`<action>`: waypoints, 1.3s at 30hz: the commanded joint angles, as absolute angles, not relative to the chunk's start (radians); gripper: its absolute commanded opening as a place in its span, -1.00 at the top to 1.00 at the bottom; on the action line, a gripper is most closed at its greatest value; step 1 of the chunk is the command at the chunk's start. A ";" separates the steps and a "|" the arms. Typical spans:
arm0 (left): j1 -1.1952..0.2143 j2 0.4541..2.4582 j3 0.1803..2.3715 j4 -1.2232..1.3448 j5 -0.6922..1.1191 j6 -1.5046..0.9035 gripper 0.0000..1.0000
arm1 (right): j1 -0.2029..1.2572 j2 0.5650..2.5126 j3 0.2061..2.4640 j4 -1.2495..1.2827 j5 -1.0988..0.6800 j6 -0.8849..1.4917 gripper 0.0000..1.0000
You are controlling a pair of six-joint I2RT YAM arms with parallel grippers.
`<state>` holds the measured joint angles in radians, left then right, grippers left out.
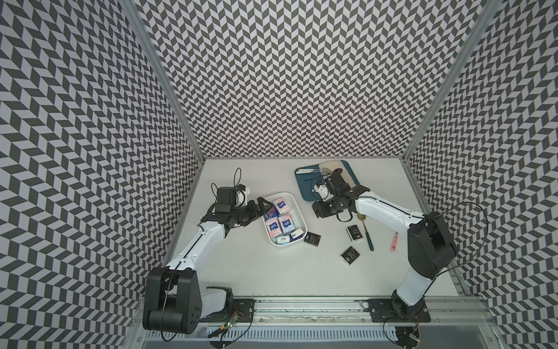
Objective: Put the pocket tissues into the storage box
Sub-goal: Pick up the pocket tissues from the center of the board, then place the pocket tissues in the storage box.
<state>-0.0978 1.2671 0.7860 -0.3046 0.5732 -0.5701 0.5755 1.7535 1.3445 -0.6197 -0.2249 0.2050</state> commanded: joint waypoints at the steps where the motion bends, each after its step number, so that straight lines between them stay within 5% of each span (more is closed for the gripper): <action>1: -0.100 1.269 0.757 -0.249 0.510 -0.590 -0.99 | 0.608 1.772 1.426 -0.606 -0.271 0.235 0.50; 18: -0.048 1.268 0.652 -0.103 0.478 -0.696 -0.99 | 0.704 2.148 1.891 -0.766 -0.086 0.270 0.45; 39: -0.046 1.279 0.649 -0.069 0.515 -0.715 -0.99 | 0.755 2.282 2.022 -0.821 0.011 0.308 0.18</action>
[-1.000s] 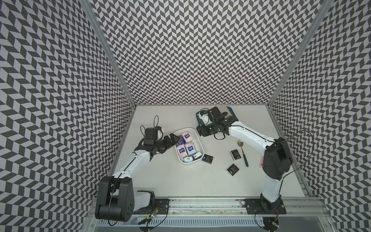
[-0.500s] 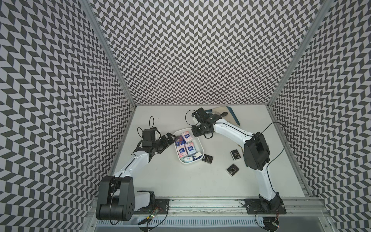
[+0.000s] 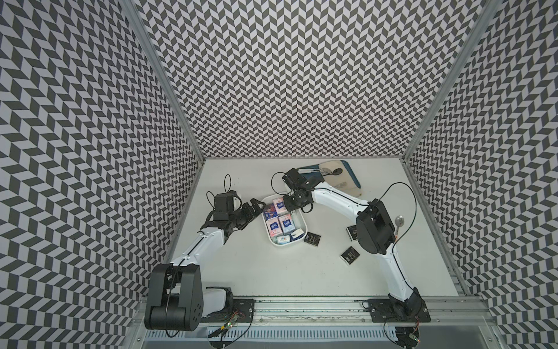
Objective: Put the pocket tissues into the storage box
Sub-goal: Place the pocket tissues in the storage box, then pick up the pocket tissues from the center of the board.
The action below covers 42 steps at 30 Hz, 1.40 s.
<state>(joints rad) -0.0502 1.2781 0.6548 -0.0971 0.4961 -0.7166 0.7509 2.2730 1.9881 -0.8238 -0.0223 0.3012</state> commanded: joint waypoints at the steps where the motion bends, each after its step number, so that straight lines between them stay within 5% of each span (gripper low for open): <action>1: -0.047 1.280 0.650 -0.069 0.518 -0.715 -0.99 | 0.755 2.279 2.026 -0.819 0.017 0.308 0.16; 12: -0.049 1.264 0.686 -0.091 0.580 -0.707 -0.99 | 0.750 2.092 1.977 -0.781 0.014 0.270 0.03; 23: -0.107 1.259 0.721 -0.175 0.660 -0.669 -0.99 | 0.681 1.726 1.431 -0.657 -0.196 0.111 -0.02; 31: -0.109 1.257 0.738 -0.217 0.643 -0.647 -0.99 | 0.676 1.632 1.157 -0.608 -0.240 0.096 -0.03; 37: -0.106 1.257 0.758 -0.247 0.639 -0.626 -0.99 | 0.678 1.658 1.111 -0.543 -0.251 0.061 -0.39; 42: -0.107 1.247 0.752 -0.252 0.634 -0.625 -0.99 | 0.695 1.694 1.114 -0.532 -0.229 0.025 -0.50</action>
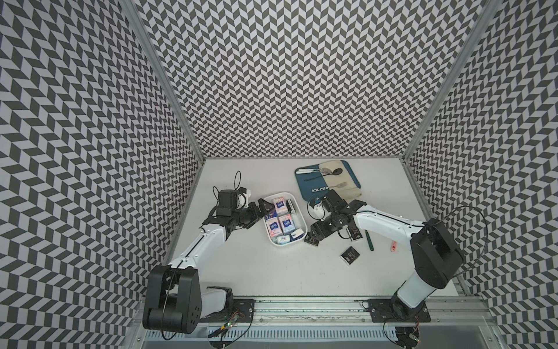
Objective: Put the pocket tissues into the storage box
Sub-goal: Pick up the pocket tissues from the center of the board.
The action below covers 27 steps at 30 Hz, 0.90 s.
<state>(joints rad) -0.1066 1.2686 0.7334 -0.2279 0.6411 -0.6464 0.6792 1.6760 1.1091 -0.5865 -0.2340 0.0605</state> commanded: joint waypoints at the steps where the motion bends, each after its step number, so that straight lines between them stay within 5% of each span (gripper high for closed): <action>1: -0.107 1.247 0.749 -0.250 0.634 -0.627 -0.99 | 0.702 1.703 1.115 -0.534 -0.215 0.017 -0.50; 27: -0.103 1.247 0.738 -0.204 0.650 -0.655 -0.99 | 0.793 1.798 1.052 -0.514 -0.073 0.027 -0.47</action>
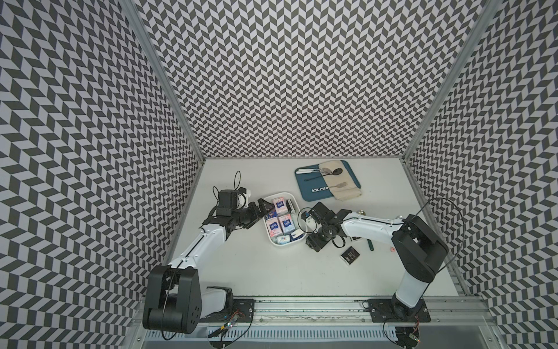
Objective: Put the pocket tissues into the storage box
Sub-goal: Pick up the pocket tissues from the center of the board, then place the pocket tissues in the storage box.
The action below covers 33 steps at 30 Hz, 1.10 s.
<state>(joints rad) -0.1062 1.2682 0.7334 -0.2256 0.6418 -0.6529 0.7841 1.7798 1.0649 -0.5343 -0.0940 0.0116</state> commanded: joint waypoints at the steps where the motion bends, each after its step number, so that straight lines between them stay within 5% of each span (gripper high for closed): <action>1: -0.103 1.247 0.738 -0.204 0.650 -0.654 -0.99 | 0.794 1.799 1.052 -0.511 -0.073 0.029 -0.47; 4: -0.100 1.244 0.739 -0.207 0.650 -0.654 -0.99 | 0.795 1.796 1.055 -0.502 -0.080 0.035 -0.36; 14: -0.094 1.243 0.724 -0.195 0.653 -0.657 -0.99 | 0.795 1.719 1.057 -0.537 -0.099 0.056 0.83; 23: -0.093 1.258 0.715 -0.186 0.656 -0.650 -0.99 | 0.778 1.651 1.196 -0.705 0.000 0.172 0.83; 33: -0.092 1.255 0.711 -0.181 0.656 -0.646 -0.99 | 0.777 1.793 1.525 -0.791 -0.004 0.314 0.80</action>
<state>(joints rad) -0.0975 1.2675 0.7204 -0.2024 0.6456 -0.6556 0.7795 1.7359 1.4860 -0.7696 -0.0044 0.2485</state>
